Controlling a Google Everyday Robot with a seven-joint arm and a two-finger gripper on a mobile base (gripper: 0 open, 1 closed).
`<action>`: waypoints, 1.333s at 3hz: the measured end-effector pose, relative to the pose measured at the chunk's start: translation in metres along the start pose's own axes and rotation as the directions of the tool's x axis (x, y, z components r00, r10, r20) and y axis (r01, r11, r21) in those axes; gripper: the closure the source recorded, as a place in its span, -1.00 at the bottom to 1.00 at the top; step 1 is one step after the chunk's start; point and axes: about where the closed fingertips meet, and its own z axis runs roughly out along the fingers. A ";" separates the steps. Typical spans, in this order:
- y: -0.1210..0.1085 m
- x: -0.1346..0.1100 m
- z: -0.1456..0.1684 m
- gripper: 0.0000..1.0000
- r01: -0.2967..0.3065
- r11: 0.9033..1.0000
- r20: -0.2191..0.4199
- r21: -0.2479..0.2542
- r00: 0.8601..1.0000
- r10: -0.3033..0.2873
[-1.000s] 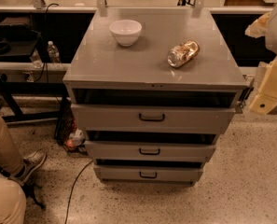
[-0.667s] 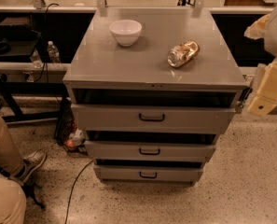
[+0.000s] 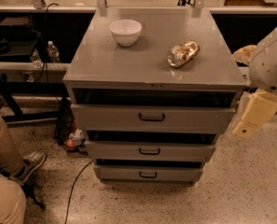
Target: Open top drawer
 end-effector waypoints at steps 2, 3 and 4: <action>0.018 0.012 0.073 -1.00 -0.007 1.000 0.136 -0.028 0.991 0.011; 0.019 0.017 0.082 -1.00 0.004 1.000 0.129 -0.028 0.992 -0.001; 0.013 0.034 0.115 -1.00 0.046 0.999 0.097 -0.025 0.994 -0.044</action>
Offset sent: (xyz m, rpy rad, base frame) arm 0.0192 0.0098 -0.1236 0.2200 -0.0004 0.0641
